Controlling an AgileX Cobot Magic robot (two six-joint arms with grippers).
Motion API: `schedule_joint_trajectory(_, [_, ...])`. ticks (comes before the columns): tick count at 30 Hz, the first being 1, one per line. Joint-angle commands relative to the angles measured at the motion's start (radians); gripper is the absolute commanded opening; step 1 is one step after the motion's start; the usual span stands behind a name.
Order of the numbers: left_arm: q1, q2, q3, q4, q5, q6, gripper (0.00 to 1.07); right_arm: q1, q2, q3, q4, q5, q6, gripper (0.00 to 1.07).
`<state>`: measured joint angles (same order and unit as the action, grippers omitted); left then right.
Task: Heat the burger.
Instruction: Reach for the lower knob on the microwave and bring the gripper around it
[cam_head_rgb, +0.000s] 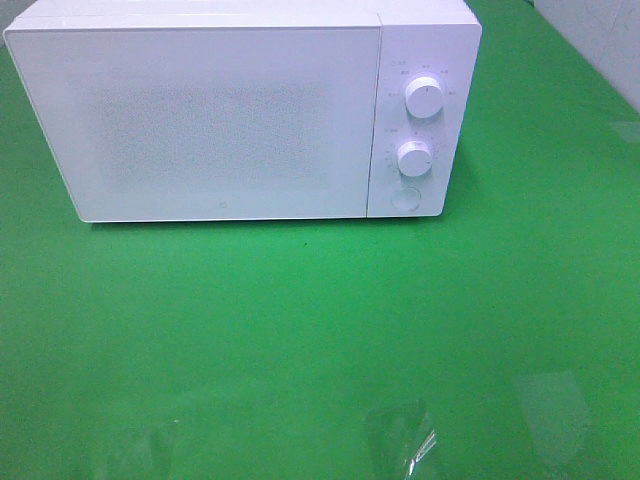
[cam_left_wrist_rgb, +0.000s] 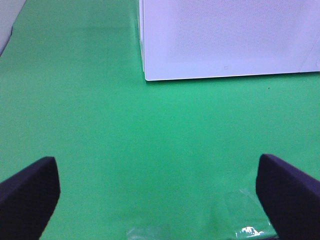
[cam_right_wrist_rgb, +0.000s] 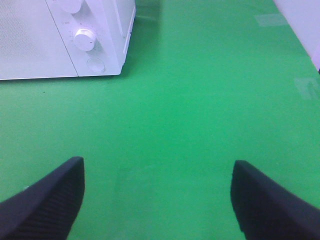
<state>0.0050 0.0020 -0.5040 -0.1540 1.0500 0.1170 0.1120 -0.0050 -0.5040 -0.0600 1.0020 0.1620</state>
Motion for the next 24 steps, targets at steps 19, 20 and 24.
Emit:
schedule_joint_trajectory(19, [0.001,-0.027,0.001,-0.01,-0.018,-0.002,1.0,-0.006,-0.022,0.003,-0.001,0.002,0.002,0.76])
schedule_joint_trajectory(20, [0.001,-0.027,0.001,-0.01,-0.018,-0.002,1.0,-0.006,-0.022,0.003,-0.001,0.002,0.002,0.76])
schedule_joint_trajectory(24, [0.001,-0.027,0.001,-0.01,-0.018,-0.002,1.0,-0.006,-0.022,0.003,-0.001,0.002,0.002,0.76])
